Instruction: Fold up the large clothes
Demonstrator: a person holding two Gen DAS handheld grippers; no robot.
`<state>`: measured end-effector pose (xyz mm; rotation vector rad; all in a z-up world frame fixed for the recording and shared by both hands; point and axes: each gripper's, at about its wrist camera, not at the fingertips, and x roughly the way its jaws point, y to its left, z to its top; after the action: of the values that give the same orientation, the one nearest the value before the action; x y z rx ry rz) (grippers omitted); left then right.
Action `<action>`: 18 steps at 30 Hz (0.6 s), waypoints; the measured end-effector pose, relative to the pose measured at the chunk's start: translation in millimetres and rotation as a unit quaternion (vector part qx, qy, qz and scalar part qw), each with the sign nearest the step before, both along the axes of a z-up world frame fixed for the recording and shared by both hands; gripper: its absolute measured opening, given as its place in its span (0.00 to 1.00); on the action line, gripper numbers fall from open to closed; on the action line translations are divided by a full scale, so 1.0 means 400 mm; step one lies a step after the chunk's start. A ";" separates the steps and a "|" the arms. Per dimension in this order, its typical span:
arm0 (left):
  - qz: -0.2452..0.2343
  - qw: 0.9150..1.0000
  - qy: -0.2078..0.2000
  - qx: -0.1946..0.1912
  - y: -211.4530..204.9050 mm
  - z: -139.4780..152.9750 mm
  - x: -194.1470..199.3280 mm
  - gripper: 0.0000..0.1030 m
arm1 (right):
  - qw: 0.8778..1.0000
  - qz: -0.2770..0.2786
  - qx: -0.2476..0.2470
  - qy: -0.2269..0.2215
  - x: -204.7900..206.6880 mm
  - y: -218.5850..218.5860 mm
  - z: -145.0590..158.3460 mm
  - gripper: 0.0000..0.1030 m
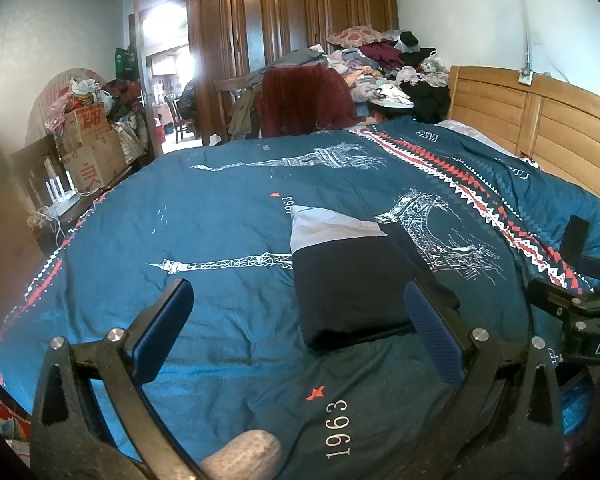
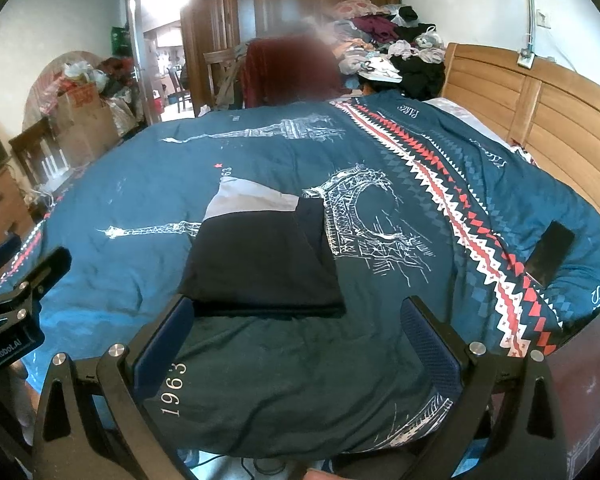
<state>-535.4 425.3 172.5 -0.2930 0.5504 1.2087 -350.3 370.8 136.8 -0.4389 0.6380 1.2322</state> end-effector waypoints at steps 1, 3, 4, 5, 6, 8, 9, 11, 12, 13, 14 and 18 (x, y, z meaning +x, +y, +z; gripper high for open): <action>0.000 1.000 0.000 0.000 -0.001 0.000 0.000 1.00 | 1.000 0.000 0.000 0.000 -0.001 0.000 0.001 1.00; 0.000 1.000 0.001 0.000 0.000 -0.001 0.000 1.00 | 1.000 0.001 0.000 0.000 -0.001 0.001 0.001 1.00; 0.001 1.000 0.000 0.000 -0.001 -0.001 0.000 1.00 | 1.000 0.001 0.000 0.000 -0.003 0.002 0.001 1.00; 0.001 1.000 0.000 0.000 0.000 -0.002 0.000 1.00 | 1.000 0.001 0.000 0.000 -0.004 0.002 0.001 1.00; 0.001 1.000 0.001 0.000 0.000 -0.002 0.000 1.00 | 1.000 0.002 0.000 0.001 -0.005 0.003 0.002 1.00; 0.001 1.000 0.001 0.000 -0.001 -0.002 0.000 1.00 | 1.000 0.002 0.000 0.001 -0.009 0.005 0.005 1.00; 0.001 1.000 0.001 0.000 -0.001 0.000 0.000 1.00 | 1.000 0.002 -0.001 0.001 -0.010 0.006 0.005 1.00; 0.001 1.000 0.000 0.001 -0.002 0.001 0.000 1.00 | 1.000 0.002 0.000 0.001 -0.009 0.005 0.005 1.00; 0.001 1.000 0.000 0.001 -0.002 0.000 0.000 1.00 | 1.000 0.002 -0.001 0.002 -0.010 0.006 0.005 1.00; 0.000 1.000 0.001 0.001 0.000 -0.001 -0.001 1.00 | 1.000 0.002 -0.001 0.002 -0.011 0.006 0.005 1.00; 0.000 1.000 0.000 0.000 -0.001 -0.001 -0.001 1.00 | 1.000 0.002 0.000 0.001 -0.009 0.005 0.005 1.00; 0.000 1.000 0.000 0.000 0.000 0.000 -0.001 1.00 | 1.000 0.002 0.000 0.001 -0.013 0.006 0.005 1.00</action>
<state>-535.8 425.1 172.3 -0.2921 0.5496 1.2080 -355.3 373.1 139.0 -0.4391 0.6401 1.2361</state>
